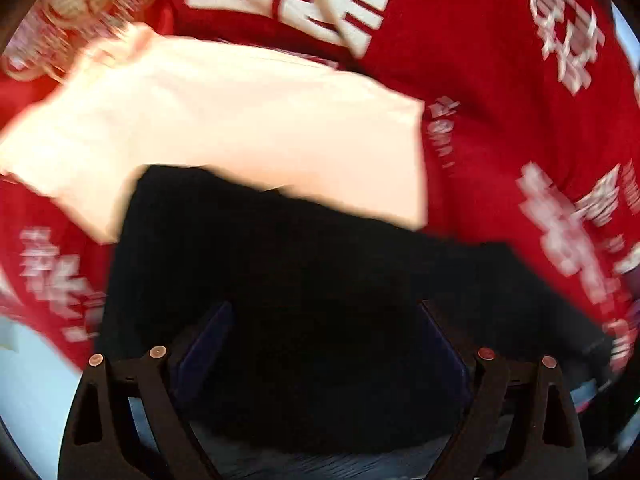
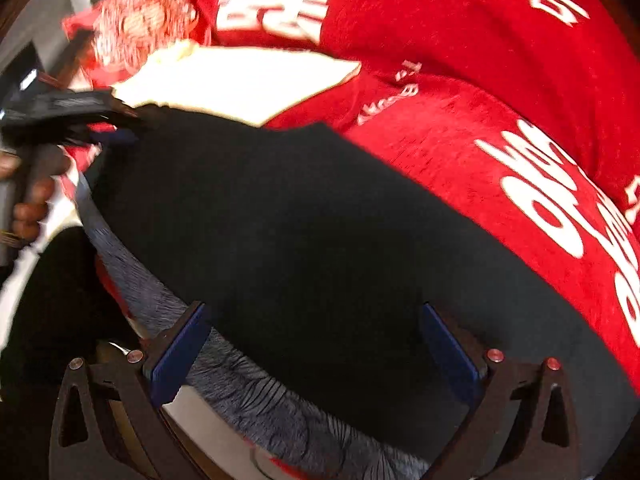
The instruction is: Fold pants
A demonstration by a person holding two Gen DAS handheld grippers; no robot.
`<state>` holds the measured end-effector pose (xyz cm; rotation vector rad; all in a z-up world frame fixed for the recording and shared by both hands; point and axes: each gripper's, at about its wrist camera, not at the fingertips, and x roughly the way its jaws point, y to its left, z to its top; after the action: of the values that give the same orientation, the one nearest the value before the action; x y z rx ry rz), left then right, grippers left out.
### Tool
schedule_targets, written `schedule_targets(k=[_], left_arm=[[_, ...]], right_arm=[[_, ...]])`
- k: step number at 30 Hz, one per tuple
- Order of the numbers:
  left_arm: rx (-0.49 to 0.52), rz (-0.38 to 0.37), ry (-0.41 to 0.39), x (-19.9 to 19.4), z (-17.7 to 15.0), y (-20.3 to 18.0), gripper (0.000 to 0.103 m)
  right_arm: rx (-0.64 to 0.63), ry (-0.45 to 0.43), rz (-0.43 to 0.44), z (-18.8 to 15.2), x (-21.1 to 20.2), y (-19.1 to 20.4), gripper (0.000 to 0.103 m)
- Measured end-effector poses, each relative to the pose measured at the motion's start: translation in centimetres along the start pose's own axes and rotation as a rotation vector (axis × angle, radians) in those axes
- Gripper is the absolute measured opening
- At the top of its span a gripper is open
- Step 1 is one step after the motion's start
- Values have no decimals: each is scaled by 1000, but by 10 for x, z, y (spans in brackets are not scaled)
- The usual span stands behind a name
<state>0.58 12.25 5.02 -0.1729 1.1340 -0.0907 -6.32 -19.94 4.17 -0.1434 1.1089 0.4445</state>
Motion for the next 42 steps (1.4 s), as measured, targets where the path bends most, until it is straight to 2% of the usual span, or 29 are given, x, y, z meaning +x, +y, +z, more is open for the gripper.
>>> schedule_targets(k=[1,3,5,8,10,13,14,16,17,20,21,22,24,25,28,31,34,35,38,40,42], left_arm=[[14,-6,3,-3,-8,5,93],[11,-22,34,-5,-24,20,93],[15,-7,66,1,-35,31,93],[5,152,107,11,-45,48,95],[-59,145,116,8,-45,55,98],[-30,161,73,-7,-44,39,98],[-4,149,49,-16,-47,28,98],[38,68,40,-24,-55,-6,98],[79,1,62,-20,-61,-33,98],[165,-74,135,9,-77,-84,98],[186,-45,184,26,-83,-96,98],[214,27,197,37,-87,-105,98],[296,135,176,41,-89,-128,101],[308,123,175,37,-88,-136,101],[301,-12,167,20,-86,-167,101],[375,-126,162,13,-90,-229,101],[457,-226,192,10,-98,-303,101],[475,-249,199,11,-101,-320,101],[569,-236,176,21,-117,-388,101],[597,-207,191,32,-119,-410,101],[596,-161,222,49,-124,-414,101]], right_arm=[[-17,17,-23,-4,6,-3,103],[-55,-2,-63,-14,3,-5,103],[-75,12,-117,-27,-3,-16,103],[-36,25,-157,-45,-16,-41,103],[9,27,-190,-55,-27,-61,103],[86,43,-256,-82,-46,-100,103],[134,49,-261,-90,-55,-114,103],[251,57,-280,-102,-70,-134,103],[271,48,-299,-103,-76,-134,103],[230,17,-302,-107,-81,-121,103],[211,33,-323,-109,-77,-119,103],[206,55,-342,-113,-74,-120,103],[308,52,-283,-131,-82,-141,103],[352,45,-285,-138,-89,-151,103],[473,-5,-355,-167,-128,-185,103],[610,-60,-387,-208,-169,-223,103],[761,-108,-366,-255,-192,-256,103],[801,-121,-346,-261,-193,-266,103],[889,-182,-243,-284,-192,-274,103],[911,-188,-187,-294,-184,-276,101],[937,-194,-134,-301,-175,-278,99]])
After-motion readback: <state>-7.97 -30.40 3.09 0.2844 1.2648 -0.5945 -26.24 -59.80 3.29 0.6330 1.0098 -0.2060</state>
